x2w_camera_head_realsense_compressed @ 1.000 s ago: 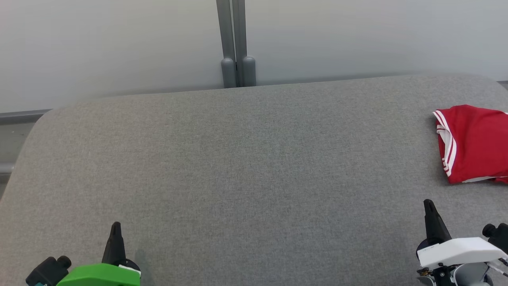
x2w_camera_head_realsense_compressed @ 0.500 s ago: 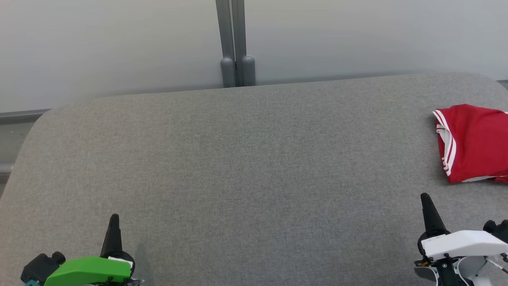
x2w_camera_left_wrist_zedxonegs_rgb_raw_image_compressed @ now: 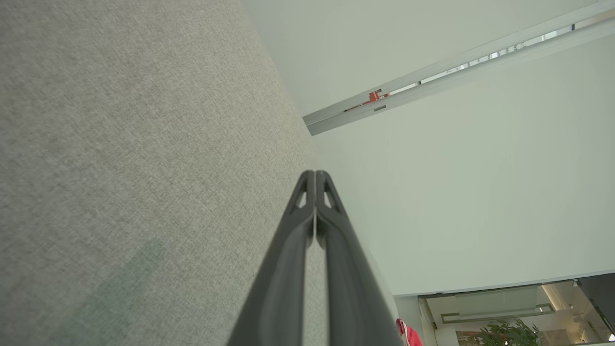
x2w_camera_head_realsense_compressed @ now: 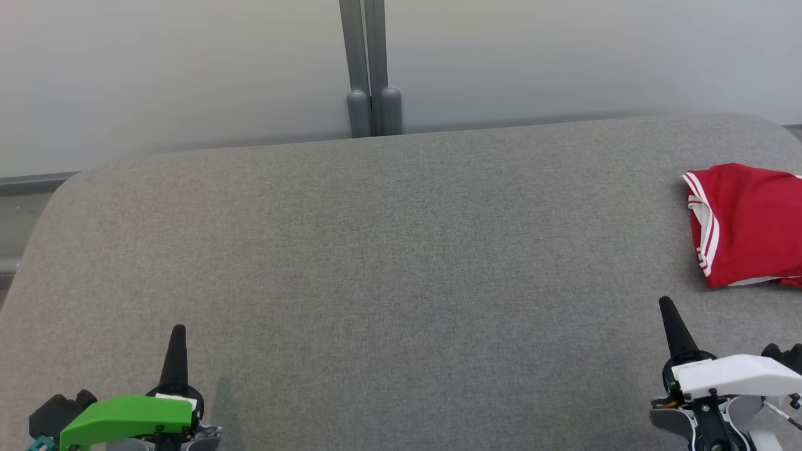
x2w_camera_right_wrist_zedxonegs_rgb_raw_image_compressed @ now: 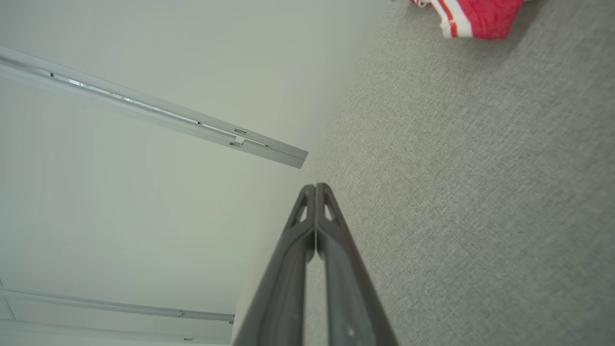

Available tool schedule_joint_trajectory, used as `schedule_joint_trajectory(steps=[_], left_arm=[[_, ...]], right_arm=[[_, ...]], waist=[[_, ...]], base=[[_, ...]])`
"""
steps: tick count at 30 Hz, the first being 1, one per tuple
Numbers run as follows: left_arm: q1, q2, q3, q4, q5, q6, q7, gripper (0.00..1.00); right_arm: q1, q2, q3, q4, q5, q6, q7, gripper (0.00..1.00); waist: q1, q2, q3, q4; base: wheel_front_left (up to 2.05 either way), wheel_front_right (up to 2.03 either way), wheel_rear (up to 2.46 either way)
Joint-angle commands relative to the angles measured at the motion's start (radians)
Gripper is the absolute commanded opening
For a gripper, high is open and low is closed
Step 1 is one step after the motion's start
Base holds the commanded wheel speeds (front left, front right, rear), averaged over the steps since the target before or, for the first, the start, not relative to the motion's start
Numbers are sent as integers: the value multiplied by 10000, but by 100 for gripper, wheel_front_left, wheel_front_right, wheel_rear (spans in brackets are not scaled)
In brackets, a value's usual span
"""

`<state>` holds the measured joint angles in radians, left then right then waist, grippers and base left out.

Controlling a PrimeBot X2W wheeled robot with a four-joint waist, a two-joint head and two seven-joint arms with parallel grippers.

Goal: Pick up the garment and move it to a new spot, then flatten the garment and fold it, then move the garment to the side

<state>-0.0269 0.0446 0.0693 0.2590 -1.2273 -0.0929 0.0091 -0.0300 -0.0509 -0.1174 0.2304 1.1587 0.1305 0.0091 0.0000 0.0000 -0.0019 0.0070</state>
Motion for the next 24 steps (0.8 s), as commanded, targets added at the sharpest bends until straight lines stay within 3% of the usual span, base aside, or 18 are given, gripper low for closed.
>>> schedule_joint_trajectory(steps=[1,24], left_arm=[[-262,64,74,-110,-238,-73,66,0],[-603,78,279,-135,-2139,-242,604,0]], right_arm=[[-241,-30,4,-38,280,8,73,0],[-568,-13,21,62,2523,6,604,0]], waist=[[0,0,1,-2],[0,0,24,-34]], base=[[0,0,0],[0,0,0]])
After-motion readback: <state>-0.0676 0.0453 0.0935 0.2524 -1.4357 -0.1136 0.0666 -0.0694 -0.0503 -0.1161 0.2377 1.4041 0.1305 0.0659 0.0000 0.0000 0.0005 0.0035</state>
